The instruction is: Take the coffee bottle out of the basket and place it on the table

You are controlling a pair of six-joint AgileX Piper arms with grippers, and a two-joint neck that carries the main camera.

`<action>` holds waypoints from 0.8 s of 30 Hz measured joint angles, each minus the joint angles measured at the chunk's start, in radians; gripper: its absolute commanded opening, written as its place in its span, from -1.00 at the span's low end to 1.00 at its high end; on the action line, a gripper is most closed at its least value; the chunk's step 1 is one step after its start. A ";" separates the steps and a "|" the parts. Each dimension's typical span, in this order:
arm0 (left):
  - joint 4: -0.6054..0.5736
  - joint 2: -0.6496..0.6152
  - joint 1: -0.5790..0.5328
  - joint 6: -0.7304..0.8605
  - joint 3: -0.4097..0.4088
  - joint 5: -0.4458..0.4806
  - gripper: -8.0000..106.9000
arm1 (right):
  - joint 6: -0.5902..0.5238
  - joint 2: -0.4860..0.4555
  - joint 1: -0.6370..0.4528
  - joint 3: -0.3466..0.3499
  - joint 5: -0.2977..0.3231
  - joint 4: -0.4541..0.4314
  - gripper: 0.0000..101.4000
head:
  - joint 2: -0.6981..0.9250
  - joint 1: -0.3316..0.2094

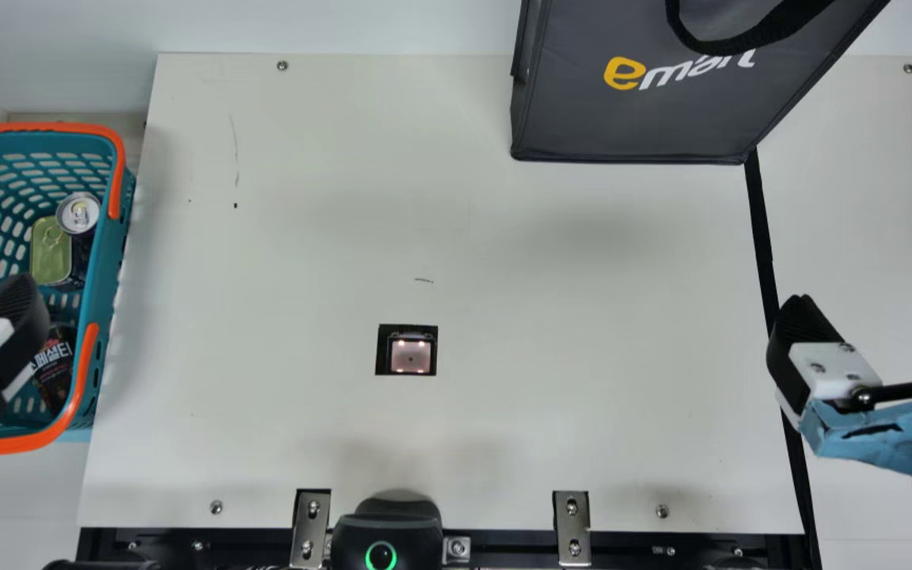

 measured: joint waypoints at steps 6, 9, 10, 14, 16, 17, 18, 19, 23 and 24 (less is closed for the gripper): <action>0.000 0.000 0.000 0.000 0.000 0.000 0.71 | 0.000 0.000 0.000 0.000 0.000 0.000 0.79 | 0.075 0.000; 0.000 0.000 0.000 0.000 0.000 0.000 0.71 | 0.000 0.000 0.000 0.000 0.000 0.000 0.79 | 0.141 0.000; 0.000 0.000 0.000 0.000 0.000 0.000 0.71 | 0.000 0.000 0.000 0.000 0.000 0.000 0.79 | 0.163 0.000; 0.000 0.000 0.000 0.000 0.000 0.000 0.71 | 0.000 0.000 0.000 0.000 0.000 0.000 0.79 | 0.255 0.000; 0.000 0.000 0.000 0.000 0.000 0.000 0.71 | 0.000 0.000 0.000 0.000 0.000 0.000 0.79 | 0.298 0.000; 0.000 0.000 0.000 0.000 0.000 0.000 0.71 | 0.000 0.000 0.000 0.000 0.000 0.000 0.79 | 0.321 0.000; 0.000 0.000 0.000 0.000 0.000 0.000 0.71 | 0.000 0.000 0.000 0.000 0.000 0.000 0.79 | 0.337 0.000; 0.000 0.000 0.000 0.000 0.000 0.000 0.71 | 0.000 0.000 0.000 0.000 0.000 0.000 0.79 | 0.344 0.000; 0.000 0.000 0.000 0.000 0.000 0.000 0.71 | 0.000 0.000 0.000 0.000 0.000 0.000 0.79 | 0.344 0.000; 0.000 0.000 0.000 0.000 0.000 0.000 0.71 | 0.000 0.000 0.000 0.000 0.000 0.000 0.79 | 0.345 0.002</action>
